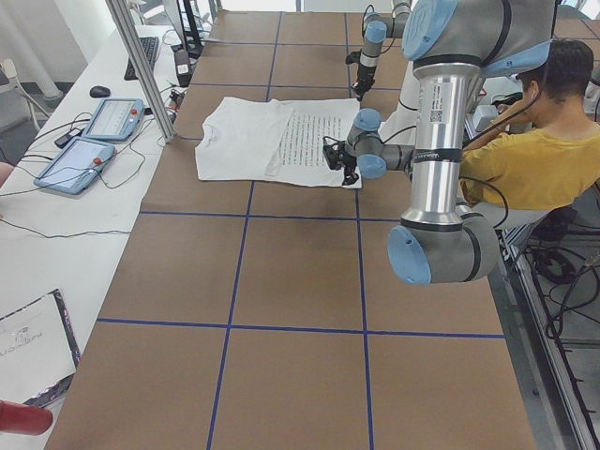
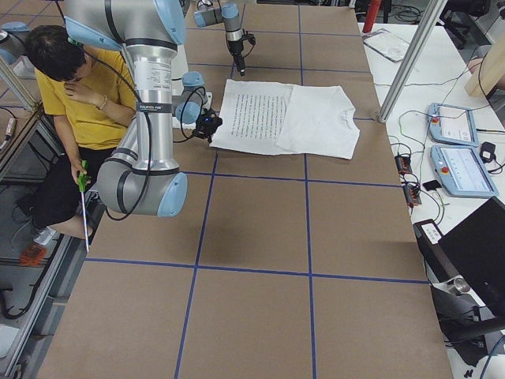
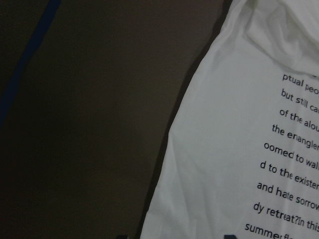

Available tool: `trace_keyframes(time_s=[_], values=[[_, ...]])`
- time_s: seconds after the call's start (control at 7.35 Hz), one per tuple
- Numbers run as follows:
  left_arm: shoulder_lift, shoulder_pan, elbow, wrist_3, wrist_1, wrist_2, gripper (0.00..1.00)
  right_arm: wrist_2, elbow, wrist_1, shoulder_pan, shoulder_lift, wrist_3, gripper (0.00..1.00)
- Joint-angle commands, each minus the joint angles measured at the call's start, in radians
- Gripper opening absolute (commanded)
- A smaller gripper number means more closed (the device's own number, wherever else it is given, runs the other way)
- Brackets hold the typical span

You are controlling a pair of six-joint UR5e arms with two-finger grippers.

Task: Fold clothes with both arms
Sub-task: 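Grasp the hem corners nearest the robot with both grippers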

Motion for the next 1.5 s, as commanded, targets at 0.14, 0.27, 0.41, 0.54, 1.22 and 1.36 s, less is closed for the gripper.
trace_keyframes(time_s=[0.14,0.27,0.41,0.54,1.22,1.36], values=[[0.003,0.086,0.017,-0.061,0.001,0.002,0.67,0.014,0.008,0.000,0.011,0.001,0.001,0.00],[0.003,0.091,0.020,-0.061,0.001,0.002,0.67,0.014,0.008,0.000,0.011,0.001,-0.001,0.00],[-0.002,0.093,0.033,-0.063,-0.001,0.002,0.67,0.014,0.008,0.000,0.011,0.001,0.001,0.00],[0.000,0.093,0.035,-0.063,0.001,0.002,0.65,0.014,0.008,0.000,0.011,0.001,0.001,0.00],[-0.002,0.091,0.030,-0.075,0.001,0.002,0.00,0.016,0.022,0.000,0.012,0.001,0.001,0.00],[-0.003,0.090,0.017,-0.075,0.001,0.002,0.00,0.016,0.022,0.000,0.012,0.001,0.001,0.00]])
